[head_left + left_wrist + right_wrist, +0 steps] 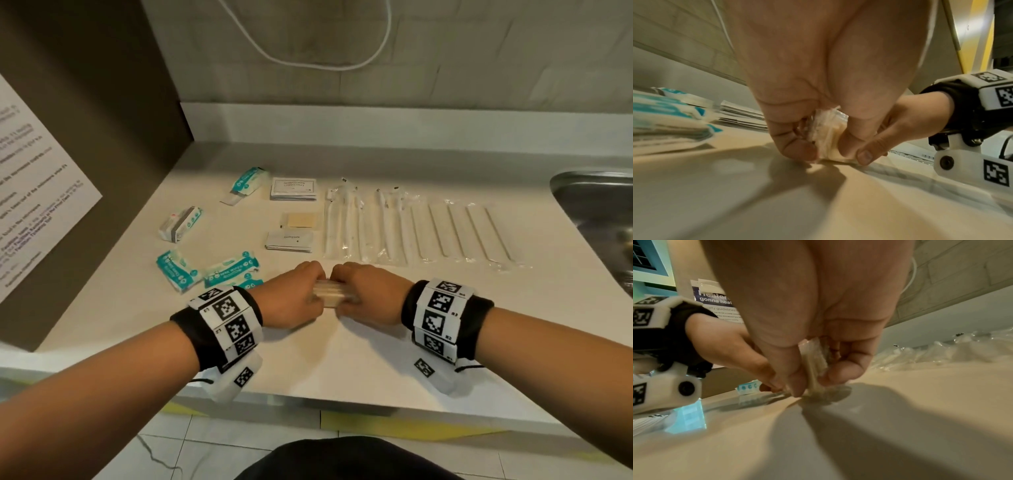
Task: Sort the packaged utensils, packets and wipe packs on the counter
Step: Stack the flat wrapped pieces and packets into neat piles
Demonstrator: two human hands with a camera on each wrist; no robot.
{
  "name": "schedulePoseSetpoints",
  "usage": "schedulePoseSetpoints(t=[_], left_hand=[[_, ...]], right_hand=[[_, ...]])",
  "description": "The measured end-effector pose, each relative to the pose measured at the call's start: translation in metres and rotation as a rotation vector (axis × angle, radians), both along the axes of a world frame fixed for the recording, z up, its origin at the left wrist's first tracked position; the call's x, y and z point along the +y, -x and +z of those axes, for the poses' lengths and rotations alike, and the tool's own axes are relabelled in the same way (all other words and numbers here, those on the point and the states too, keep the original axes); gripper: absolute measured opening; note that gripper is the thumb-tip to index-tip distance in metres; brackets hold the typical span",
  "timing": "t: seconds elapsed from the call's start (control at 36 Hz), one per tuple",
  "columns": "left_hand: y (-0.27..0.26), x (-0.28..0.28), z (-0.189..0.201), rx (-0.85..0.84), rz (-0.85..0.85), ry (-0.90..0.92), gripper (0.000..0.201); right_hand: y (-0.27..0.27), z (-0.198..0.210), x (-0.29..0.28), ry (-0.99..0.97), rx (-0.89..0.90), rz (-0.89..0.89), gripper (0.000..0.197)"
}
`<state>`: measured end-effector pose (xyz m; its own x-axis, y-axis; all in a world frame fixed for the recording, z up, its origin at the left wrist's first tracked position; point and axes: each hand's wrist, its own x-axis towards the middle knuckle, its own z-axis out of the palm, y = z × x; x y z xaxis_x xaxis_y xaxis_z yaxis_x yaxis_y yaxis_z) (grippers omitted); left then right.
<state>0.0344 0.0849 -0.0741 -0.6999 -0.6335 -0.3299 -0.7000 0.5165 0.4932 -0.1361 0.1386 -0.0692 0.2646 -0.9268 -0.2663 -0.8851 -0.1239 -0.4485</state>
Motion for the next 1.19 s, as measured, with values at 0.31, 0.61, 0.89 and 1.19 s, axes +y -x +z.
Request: schedulePoseSetpoints(t=[0.31, 0.61, 0.89, 1.19], left_hand=[[-0.009, -0.038, 0.035, 0.247, 0.084, -0.066, 0.032], [0.003, -0.16, 0.037, 0.215, 0.228, 0.182, 0.013], [0.023, -0.183, 0.004, -0.113, 0.166, 0.212, 0.04], [0.014, -0.193, 0.011, 0.048, 0.133, 0.143, 0.016]], right_hand=[[0.017, 0.041, -0.037, 0.051, 0.017, -0.017, 0.017], [0.04, 0.073, -0.093, 0.197, -0.022, -0.239, 0.035], [0.041, 0.067, -0.124, 0.156, -0.003, -0.276, 0.028], [0.038, 0.064, -0.138, 0.077, 0.007, -0.208, 0.036]])
